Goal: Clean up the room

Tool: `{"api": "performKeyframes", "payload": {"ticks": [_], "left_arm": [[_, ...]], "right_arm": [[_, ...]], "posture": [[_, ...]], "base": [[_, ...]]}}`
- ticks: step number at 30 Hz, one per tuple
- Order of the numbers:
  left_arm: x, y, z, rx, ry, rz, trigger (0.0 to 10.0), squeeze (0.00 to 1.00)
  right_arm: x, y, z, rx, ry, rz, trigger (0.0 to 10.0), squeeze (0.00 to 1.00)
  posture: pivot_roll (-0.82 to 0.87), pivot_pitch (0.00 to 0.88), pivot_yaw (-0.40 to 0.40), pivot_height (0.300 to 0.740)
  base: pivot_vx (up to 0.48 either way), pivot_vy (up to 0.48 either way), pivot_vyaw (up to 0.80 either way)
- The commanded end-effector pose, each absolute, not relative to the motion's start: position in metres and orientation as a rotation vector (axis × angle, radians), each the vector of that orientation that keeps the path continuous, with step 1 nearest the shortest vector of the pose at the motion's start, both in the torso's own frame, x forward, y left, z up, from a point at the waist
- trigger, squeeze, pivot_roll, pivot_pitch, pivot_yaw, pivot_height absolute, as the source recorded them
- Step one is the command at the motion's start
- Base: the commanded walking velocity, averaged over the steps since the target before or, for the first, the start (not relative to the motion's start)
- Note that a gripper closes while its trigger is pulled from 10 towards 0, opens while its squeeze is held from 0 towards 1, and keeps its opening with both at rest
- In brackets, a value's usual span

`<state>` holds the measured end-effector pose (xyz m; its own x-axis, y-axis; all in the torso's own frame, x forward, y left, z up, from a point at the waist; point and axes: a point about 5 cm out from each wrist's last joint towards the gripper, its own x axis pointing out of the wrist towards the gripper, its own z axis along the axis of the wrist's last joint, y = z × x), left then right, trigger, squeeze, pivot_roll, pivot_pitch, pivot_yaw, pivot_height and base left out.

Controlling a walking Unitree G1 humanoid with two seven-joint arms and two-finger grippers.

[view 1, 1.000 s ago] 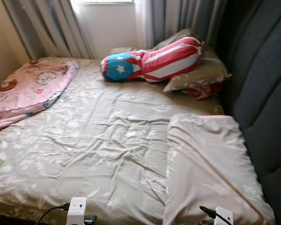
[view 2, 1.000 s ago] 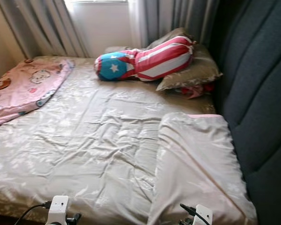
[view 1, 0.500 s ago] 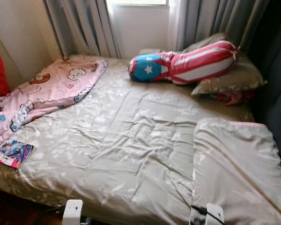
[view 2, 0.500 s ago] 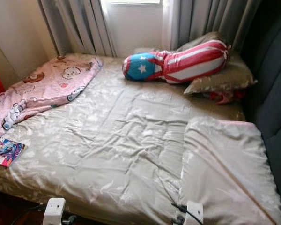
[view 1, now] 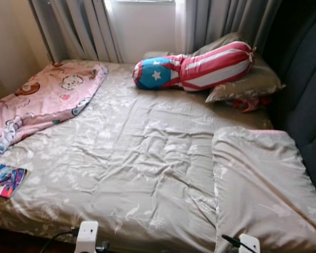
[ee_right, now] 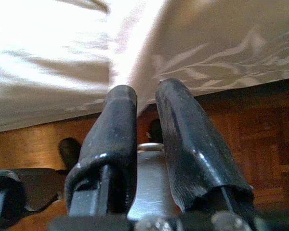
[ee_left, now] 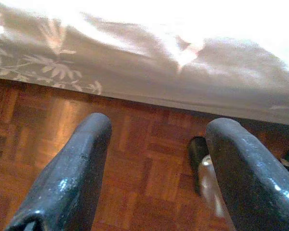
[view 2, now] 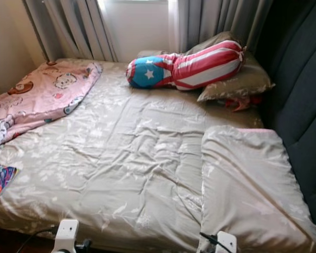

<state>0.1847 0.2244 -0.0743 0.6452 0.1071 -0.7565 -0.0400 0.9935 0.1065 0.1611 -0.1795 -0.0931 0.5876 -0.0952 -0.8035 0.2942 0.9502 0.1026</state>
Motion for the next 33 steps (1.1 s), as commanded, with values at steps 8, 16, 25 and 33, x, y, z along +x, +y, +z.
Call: {"api": "performKeyframes", "payload": {"ticks": [8,16,25,33], "left_arm": [[0.1854,0.2232,-0.0746,0.092,0.875,0.075,10.0,0.0],[0.1847,0.2233,-0.0749,0.093,0.877,0.075,10.0,0.0],[0.1845,0.2231,-0.0751,0.092,0.878,0.076,10.0,0.0],[0.1842,0.2222,-0.0754,0.091,0.879,0.075,10.0,0.0]], "right_arm": [[0.1585,-0.1792,-0.0943,0.236,0.93,-0.228,10.0,0.0],[0.1578,-0.1784,-0.0948,0.238,0.934,-0.225,10.0,0.0],[0.1576,-0.1776,-0.0949,0.229,0.938,-0.209,10.0,0.0],[0.1567,-0.1776,-0.0953,0.229,0.941,-0.207,10.0,0.0]], "posture": [[0.03,0.0,0.019,0.74],[0.03,0.0,0.018,0.74],[0.03,0.0,0.018,0.74],[0.03,0.0,0.015,0.74]], "base": [[0.0,0.287,0.0],[0.0,0.286,0.0],[0.0,0.285,0.0],[0.0,0.439,0.0]]}}
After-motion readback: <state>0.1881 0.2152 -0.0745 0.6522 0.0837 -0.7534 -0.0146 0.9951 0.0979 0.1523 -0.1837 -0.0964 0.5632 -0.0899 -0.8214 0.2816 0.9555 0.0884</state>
